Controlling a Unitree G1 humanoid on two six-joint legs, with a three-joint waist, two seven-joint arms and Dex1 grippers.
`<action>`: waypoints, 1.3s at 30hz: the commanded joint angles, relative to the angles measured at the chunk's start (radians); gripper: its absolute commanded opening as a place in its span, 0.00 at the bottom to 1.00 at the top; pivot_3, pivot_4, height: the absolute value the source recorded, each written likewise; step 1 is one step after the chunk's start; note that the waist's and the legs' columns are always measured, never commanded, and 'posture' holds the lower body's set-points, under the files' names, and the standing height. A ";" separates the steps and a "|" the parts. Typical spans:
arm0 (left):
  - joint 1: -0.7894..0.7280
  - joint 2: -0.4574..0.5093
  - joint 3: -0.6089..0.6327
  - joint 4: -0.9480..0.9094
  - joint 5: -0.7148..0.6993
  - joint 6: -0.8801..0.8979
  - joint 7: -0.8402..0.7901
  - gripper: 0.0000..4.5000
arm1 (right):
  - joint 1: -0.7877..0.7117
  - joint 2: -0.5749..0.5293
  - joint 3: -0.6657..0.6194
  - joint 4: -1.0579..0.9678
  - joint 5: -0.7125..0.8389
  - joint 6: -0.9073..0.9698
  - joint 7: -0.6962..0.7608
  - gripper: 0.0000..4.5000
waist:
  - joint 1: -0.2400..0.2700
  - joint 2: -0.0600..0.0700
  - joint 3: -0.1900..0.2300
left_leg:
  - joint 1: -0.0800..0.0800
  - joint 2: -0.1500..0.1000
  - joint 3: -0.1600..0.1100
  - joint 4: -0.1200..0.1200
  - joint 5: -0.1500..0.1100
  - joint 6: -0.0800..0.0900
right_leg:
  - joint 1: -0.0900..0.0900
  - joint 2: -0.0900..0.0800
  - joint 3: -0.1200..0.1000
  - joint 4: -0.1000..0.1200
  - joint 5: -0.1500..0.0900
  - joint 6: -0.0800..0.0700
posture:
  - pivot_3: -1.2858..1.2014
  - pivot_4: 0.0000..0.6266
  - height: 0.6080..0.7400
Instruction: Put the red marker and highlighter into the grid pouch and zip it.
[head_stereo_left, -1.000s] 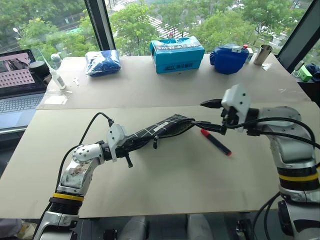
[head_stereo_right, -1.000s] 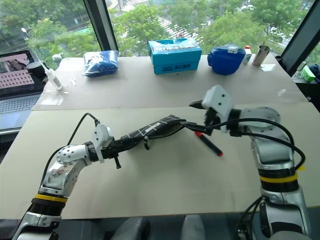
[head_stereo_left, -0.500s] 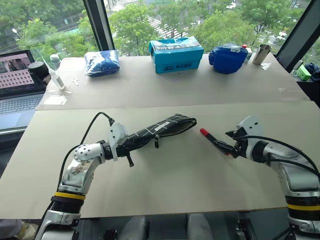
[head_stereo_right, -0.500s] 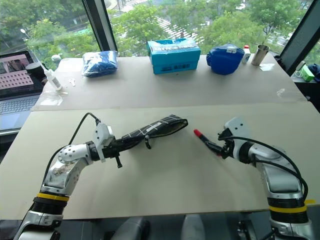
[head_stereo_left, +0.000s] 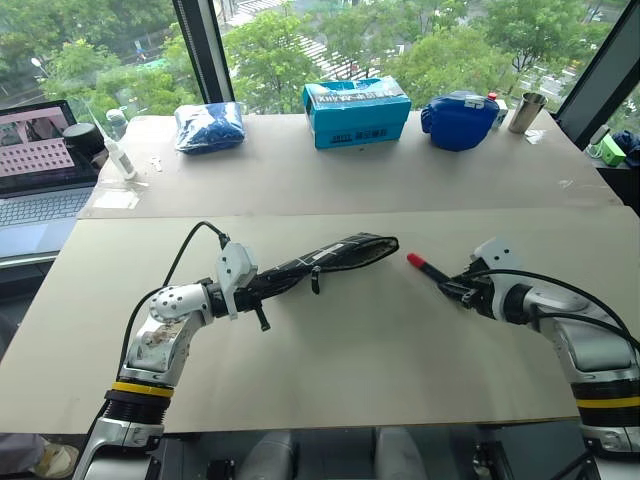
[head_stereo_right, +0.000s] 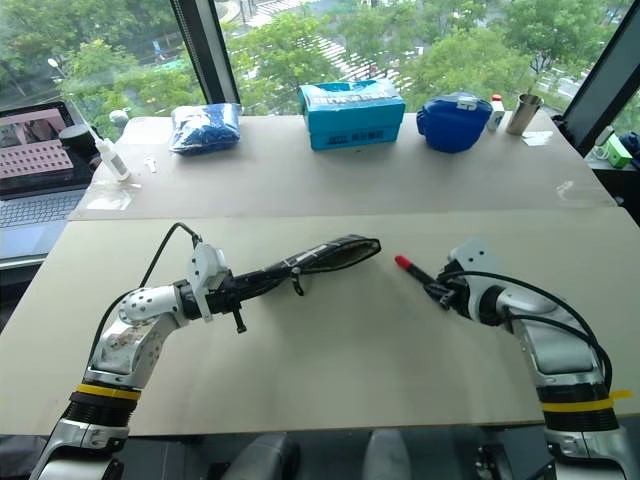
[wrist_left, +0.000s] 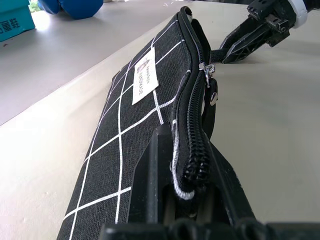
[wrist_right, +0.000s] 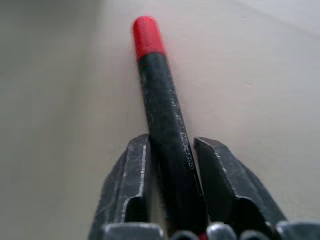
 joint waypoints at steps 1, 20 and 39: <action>-0.008 0.003 0.017 -0.020 -0.016 0.002 0.006 0.00 | -0.009 -0.014 -0.008 -0.011 0.026 0.044 0.017 0.12 | -0.001 0.000 0.000 | 0.000 0.000 0.000 0.000 0.000 0.000 | 0.000 0.000 0.000 0.000 0.000 0.000 | 0.52 0.24 1.00; -0.010 -0.003 0.005 -0.017 -0.010 -0.007 -0.001 0.00 | -0.068 -0.311 0.070 -0.428 -0.007 -0.197 0.249 0.12 | 0.000 0.000 0.000 | -0.004 0.000 0.000 0.000 0.000 0.000 | -0.002 0.000 -0.001 0.000 0.000 0.001 | 0.52 0.24 1.00; -0.008 0.007 0.002 -0.015 0.000 -0.016 -0.008 0.00 | -0.119 -0.276 0.146 -0.375 -0.101 -0.278 0.277 0.12 | -0.001 0.000 0.000 | -0.006 0.000 0.000 0.001 0.000 0.000 | -0.004 0.000 0.000 0.000 0.001 0.001 | 0.52 0.24 1.00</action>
